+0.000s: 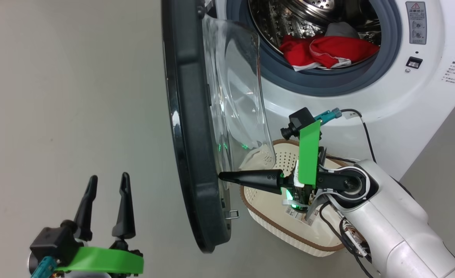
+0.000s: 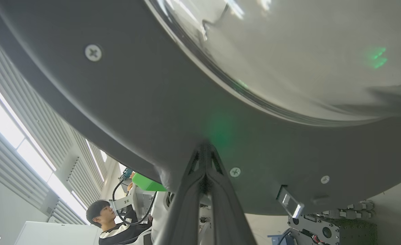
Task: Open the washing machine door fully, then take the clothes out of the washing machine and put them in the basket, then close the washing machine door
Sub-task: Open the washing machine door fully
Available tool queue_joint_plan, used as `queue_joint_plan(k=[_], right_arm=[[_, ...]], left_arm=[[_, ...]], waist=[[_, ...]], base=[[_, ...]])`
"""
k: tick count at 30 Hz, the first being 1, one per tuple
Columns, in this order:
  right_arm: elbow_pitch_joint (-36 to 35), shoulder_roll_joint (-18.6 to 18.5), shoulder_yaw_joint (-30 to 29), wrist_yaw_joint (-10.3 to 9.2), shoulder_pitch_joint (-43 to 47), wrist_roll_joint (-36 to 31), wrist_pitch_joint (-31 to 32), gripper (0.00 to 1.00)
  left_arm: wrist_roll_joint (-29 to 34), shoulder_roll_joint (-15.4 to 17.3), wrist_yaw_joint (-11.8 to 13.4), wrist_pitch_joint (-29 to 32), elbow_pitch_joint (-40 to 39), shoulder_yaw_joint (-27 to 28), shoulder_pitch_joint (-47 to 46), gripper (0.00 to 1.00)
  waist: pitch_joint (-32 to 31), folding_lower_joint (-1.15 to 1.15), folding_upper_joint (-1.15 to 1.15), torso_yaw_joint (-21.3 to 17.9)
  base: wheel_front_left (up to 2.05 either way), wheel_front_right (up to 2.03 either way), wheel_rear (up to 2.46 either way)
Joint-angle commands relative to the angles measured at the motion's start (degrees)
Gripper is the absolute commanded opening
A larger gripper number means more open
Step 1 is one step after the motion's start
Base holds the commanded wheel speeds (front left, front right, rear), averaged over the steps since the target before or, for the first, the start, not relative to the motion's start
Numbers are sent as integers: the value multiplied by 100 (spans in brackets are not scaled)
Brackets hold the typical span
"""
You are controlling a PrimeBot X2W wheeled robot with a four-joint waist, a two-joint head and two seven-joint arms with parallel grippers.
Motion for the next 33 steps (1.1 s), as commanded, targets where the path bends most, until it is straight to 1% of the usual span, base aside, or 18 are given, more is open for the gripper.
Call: queue_joint_plan(k=[1, 7, 16, 20, 25, 26, 27, 28, 29, 30, 31, 33], right_arm=[[-106, 164, 74, 22, -122, -70, -49, 0], [-19, 170, 270, 22, -245, 29, -194, 0], [-67, 171, 692, 22, -356, 322, -424, 0], [-54, 171, 730, 22, -346, 366, -495, 0], [152, 171, 607, 22, -329, 267, -681, 0], [172, 172, 564, 22, -326, 209, -729, 23], [167, 161, 520, 22, -317, 142, -773, 35], [143, 135, 472, 22, -300, 64, -831, 38], [108, 105, 415, 22, -269, -4, -893, 73], [82, 66, 356, 22, -228, -71, -967, 84], [43, 9, 313, 22, -197, -184, -1072, 86], [-4, -47, 275, 22, -156, -304, -1192, 86]], left_arm=[[-19, 104, 16, -29, -184, 200, -6, 100], [-76, 104, 89, -29, -311, 251, 127, 100], [-81, 104, 114, -29, -348, 299, 241, 100], [-84, 104, 119, -29, -310, 285, 243, 100], [-100, 104, 96, -29, -188, 223, 232, 100], [-98, 104, 92, -29, -159, 216, 220, 100], [-98, 104, 87, -29, -129, 209, 205, 100], [-97, 104, 84, -29, -98, 205, 187, 100], [-94, 104, 80, -29, -68, 201, 168, 100], [-91, 104, 75, -29, -41, 196, 150, 100], [-86, 104, 73, -29, -17, 192, 135, 100], [-79, 104, 69, -29, 3, 188, 122, 100]], waist=[[12, 0, 0, 8], [36, 0, 0, 41], [-10, 0, 0, 44], [-35, 0, 0, 30], [-82, 0, 0, 4], [-87, 0, 0, -1], [-90, 0, 0, -6], [-95, 0, 0, -11], [-100, 0, 0, -16], [-109, 0, 0, -21], [-115, 0, 0, -25], [-123, 0, 0, -29]], base=[[0, 0, 0], [0, 0, 0], [0, 0, 0], [0, 0, 0], [0, 0, 0], [0, 0, 0], [0, 0, 0], [0, 0, 0], [0, 0, 0], [0, 0, 0], [0, 0, 0], [0, 0, 0]])
